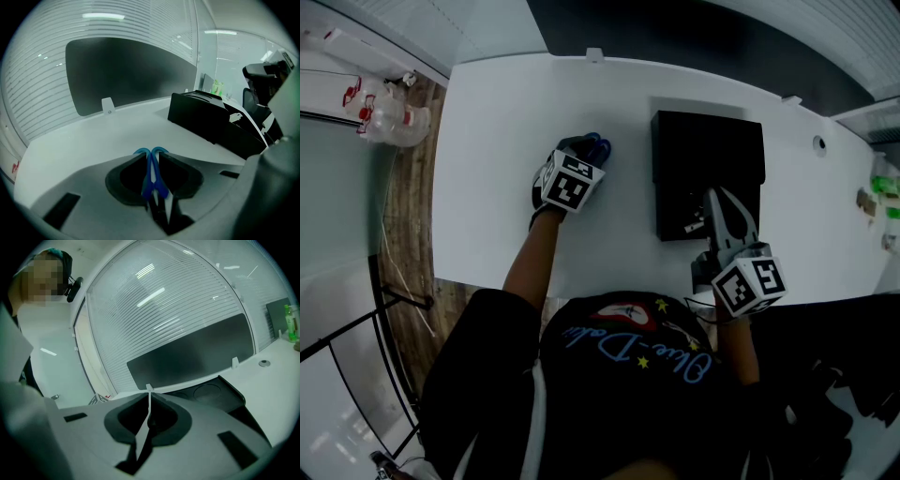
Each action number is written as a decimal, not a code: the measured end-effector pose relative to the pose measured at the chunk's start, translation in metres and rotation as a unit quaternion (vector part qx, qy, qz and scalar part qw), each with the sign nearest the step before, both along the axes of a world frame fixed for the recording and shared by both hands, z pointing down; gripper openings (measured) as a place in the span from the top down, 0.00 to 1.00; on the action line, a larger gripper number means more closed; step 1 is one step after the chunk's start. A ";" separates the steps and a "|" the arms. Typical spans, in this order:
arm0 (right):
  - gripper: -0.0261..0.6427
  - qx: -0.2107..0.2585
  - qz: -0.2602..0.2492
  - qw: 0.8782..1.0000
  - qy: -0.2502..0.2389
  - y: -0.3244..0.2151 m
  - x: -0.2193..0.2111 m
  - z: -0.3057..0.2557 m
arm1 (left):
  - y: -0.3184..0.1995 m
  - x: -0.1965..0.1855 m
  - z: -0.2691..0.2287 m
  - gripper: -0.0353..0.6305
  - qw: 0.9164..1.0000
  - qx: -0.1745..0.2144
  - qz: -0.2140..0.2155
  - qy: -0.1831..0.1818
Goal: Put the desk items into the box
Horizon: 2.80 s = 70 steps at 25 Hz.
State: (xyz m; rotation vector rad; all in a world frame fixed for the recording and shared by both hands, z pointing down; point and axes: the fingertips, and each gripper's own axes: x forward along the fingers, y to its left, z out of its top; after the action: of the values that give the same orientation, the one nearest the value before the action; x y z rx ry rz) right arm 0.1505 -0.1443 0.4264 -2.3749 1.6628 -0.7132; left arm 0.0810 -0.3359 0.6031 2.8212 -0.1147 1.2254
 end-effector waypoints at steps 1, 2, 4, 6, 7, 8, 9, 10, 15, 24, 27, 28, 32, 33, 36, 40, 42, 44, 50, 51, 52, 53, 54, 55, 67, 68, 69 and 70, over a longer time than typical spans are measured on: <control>0.93 0.001 0.000 1.000 0.000 0.000 0.000 -0.001 | 0.000 -0.001 -0.002 0.81 1.000 0.000 -0.002 -0.001; 0.93 0.002 0.001 1.000 0.001 0.000 0.000 -0.002 | -0.001 -0.003 -0.004 0.81 1.000 0.002 -0.005 -0.002; 0.93 0.005 -0.001 1.000 0.004 0.001 -0.001 -0.004 | 0.000 -0.006 -0.006 0.81 1.000 0.003 -0.009 -0.002; 0.93 0.007 -0.002 1.000 0.006 0.002 -0.001 -0.005 | 0.002 -0.009 -0.009 0.81 1.000 0.003 -0.011 0.004; 0.93 0.008 -0.002 1.000 0.006 0.003 -0.002 -0.005 | 0.002 -0.010 -0.012 0.81 1.000 0.005 -0.013 0.009; 0.93 0.008 -0.002 1.000 0.005 0.003 -0.002 -0.005 | 0.002 -0.011 -0.015 0.81 1.000 0.007 -0.014 0.014; 0.93 0.009 -0.003 1.000 0.005 0.003 -0.003 -0.006 | 0.001 -0.012 -0.020 0.82 1.000 0.010 -0.017 0.018; 0.93 0.010 -0.004 1.000 0.006 0.003 -0.004 -0.006 | 0.001 -0.014 -0.026 0.82 0.999 0.012 -0.019 0.023; 0.93 0.015 -0.008 1.000 0.012 0.004 -0.007 -0.012 | 0.000 -0.020 -0.046 0.82 0.998 0.019 -0.030 0.044; 0.93 0.024 -0.015 0.999 0.027 0.011 -0.013 -0.023 | 0.003 -0.033 -0.070 0.82 0.996 0.028 -0.049 0.074; 0.93 0.026 -0.017 0.999 0.032 0.013 -0.014 -0.026 | 0.003 -0.037 -0.077 0.82 0.994 0.031 -0.057 0.085; 0.93 0.027 -0.017 0.999 0.034 0.014 -0.014 -0.028 | 0.004 -0.038 -0.080 0.82 0.994 0.032 -0.058 0.089; 0.93 0.032 -0.018 0.999 0.037 0.019 -0.016 -0.032 | 0.007 -0.042 -0.091 0.82 0.992 0.034 -0.063 0.102; 0.93 0.032 -0.018 0.999 0.038 0.020 -0.017 -0.032 | 0.008 -0.043 -0.094 0.82 0.992 0.034 -0.065 0.106; 0.93 0.031 -0.018 0.999 0.040 0.023 -0.018 -0.033 | 0.010 -0.045 -0.105 0.82 0.990 0.036 -0.069 0.121; 0.93 0.031 -0.018 0.998 0.044 0.026 -0.018 -0.036 | 0.012 -0.046 -0.118 0.83 0.987 0.039 -0.071 0.139; 0.93 0.032 -0.019 0.998 0.046 0.026 -0.019 -0.037 | 0.012 -0.045 -0.126 0.82 0.985 0.040 -0.072 0.149; 0.93 0.034 -0.019 0.998 0.048 0.026 -0.019 -0.039 | 0.013 -0.044 -0.134 0.83 0.984 0.042 -0.071 0.160; 0.93 0.035 -0.018 0.998 0.053 0.029 -0.020 -0.042 | 0.017 -0.039 -0.150 0.82 0.981 0.046 -0.063 0.179; 0.93 0.035 -0.017 0.998 0.054 0.030 -0.020 -0.043 | 0.017 -0.039 -0.153 0.82 0.980 0.047 -0.062 0.182; 0.93 0.036 -0.016 0.998 0.055 0.030 -0.021 -0.043 | 0.018 -0.039 -0.156 0.83 0.980 0.048 -0.061 0.185; 0.93 0.036 -0.015 0.998 0.055 0.030 -0.021 -0.044 | 0.019 -0.039 -0.159 0.82 0.979 0.049 -0.059 0.189; 0.93 0.037 -0.015 0.998 0.055 0.030 -0.021 -0.044 | 0.020 -0.039 -0.163 0.82 0.978 0.051 -0.057 0.192; 0.93 0.037 -0.015 0.998 0.056 0.031 -0.022 -0.044 | 0.021 -0.039 -0.167 0.82 0.978 0.053 -0.056 0.196; 0.93 0.046 -0.017 0.997 0.053 0.031 -0.029 -0.045 | 0.026 -0.045 -0.208 0.83 0.968 0.072 -0.053 0.236; 0.93 0.046 -0.017 0.997 0.053 0.031 -0.030 -0.045 | 0.026 -0.045 -0.211 0.83 0.967 0.072 -0.053 0.239; 0.93 0.046 -0.017 0.997 0.054 0.032 -0.030 -0.045 | 0.027 -0.046 -0.214 0.83 0.966 0.073 -0.053 0.242; 0.93 0.046 -0.016 0.997 0.054 0.033 -0.030 -0.045 | 0.028 -0.047 -0.217 0.83 0.965 0.075 -0.052 0.245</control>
State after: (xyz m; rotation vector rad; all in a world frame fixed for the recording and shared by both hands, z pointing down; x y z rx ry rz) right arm 0.1208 -0.1115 0.3813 -2.3650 1.7399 -0.5095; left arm 0.0344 -0.3080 0.3857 3.1019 -0.3339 0.4914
